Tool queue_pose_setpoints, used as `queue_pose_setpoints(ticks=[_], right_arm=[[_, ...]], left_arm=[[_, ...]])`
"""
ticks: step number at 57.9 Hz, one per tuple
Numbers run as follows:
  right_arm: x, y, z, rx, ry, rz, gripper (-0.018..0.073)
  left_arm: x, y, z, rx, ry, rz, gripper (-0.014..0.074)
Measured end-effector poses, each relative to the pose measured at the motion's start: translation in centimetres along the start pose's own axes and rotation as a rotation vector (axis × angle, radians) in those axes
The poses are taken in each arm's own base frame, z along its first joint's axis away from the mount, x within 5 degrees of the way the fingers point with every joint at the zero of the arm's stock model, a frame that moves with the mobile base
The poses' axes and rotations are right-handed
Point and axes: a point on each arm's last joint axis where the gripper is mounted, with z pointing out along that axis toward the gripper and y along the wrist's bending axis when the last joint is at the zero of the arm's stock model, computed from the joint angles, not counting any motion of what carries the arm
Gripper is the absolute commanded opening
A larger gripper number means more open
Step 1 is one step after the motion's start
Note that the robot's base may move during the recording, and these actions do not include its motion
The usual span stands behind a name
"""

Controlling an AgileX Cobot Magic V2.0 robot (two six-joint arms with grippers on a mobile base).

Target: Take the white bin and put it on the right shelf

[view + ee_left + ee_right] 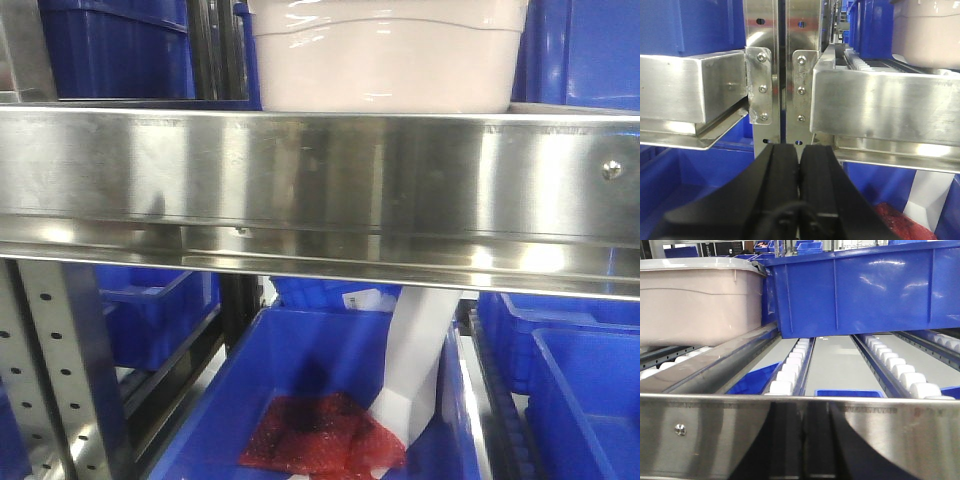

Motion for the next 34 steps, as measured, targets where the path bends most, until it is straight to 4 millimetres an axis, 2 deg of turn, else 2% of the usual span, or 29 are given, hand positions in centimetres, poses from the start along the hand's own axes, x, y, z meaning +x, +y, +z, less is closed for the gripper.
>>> queue_pose_setpoints(ticks=[34], right_arm=[[0.06, 0.00, 0.00, 0.000, 0.007, 0.002, 0.0075]], left_arm=[[0.00, 0.00, 0.00, 0.000, 0.000, 0.000, -0.0118]])
